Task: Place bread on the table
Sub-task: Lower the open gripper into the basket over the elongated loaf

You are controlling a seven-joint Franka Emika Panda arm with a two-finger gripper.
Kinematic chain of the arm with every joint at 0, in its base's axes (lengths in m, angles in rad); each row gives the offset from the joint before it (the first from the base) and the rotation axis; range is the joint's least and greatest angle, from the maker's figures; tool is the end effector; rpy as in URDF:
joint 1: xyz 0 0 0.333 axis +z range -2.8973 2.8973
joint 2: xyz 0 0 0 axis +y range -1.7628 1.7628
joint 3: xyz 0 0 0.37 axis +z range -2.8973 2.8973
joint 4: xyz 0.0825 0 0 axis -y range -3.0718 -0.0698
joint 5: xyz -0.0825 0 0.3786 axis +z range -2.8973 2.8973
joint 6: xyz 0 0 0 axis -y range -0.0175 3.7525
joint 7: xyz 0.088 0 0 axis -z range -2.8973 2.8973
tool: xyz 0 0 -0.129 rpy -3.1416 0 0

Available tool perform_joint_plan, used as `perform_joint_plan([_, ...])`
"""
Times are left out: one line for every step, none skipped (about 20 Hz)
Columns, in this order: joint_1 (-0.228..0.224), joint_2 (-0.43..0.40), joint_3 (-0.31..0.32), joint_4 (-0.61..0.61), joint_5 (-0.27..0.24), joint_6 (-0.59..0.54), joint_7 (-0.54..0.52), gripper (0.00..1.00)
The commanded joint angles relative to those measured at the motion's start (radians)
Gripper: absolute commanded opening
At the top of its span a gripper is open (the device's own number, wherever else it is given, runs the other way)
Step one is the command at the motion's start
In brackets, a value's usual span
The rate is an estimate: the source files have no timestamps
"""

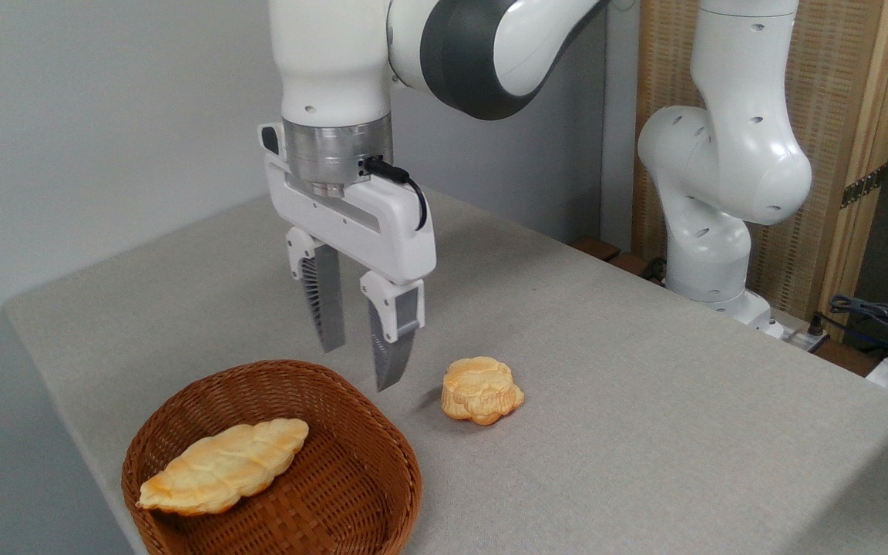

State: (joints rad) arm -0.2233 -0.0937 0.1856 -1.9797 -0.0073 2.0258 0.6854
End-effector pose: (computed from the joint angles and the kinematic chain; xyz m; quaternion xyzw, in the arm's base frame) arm 0.5382 -0.0175 0.5538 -0.9336 0.3514 -0.0693 0.0106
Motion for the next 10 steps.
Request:
perform_joint_plan([-0.007, 0.025, 0.003, 0.010, -0.031, 0.091, 0.008, 1.00])
perform_joint_plan([-0.007, 0.034, 0.002, 0.010, -0.042, 0.125, 0.008, 1.00])
perform_joint_plan([-0.007, 0.038, 0.000, 0.010, -0.046, 0.145, 0.008, 1.00])
perform_joint_plan([-0.007, 0.051, 0.000, 0.010, -0.060, 0.181, 0.008, 1.00])
perform_joint_plan([-0.007, 0.058, -0.001, 0.010, -0.069, 0.198, 0.008, 1.00])
perform_joint_plan([-0.008, 0.074, -0.003, 0.009, -0.088, 0.229, 0.008, 1.00])
perform_joint_plan([-0.010, 0.080, -0.003, 0.010, -0.095, 0.241, 0.008, 1.00])
perform_joint_plan([-0.020, 0.095, -0.005, 0.010, -0.109, 0.260, 0.008, 1.00])
perform_joint_plan([-0.024, 0.109, -0.006, 0.010, -0.123, 0.274, 0.008, 1.00])
perform_joint_plan([-0.025, 0.124, -0.006, 0.010, -0.131, 0.286, 0.008, 1.00])
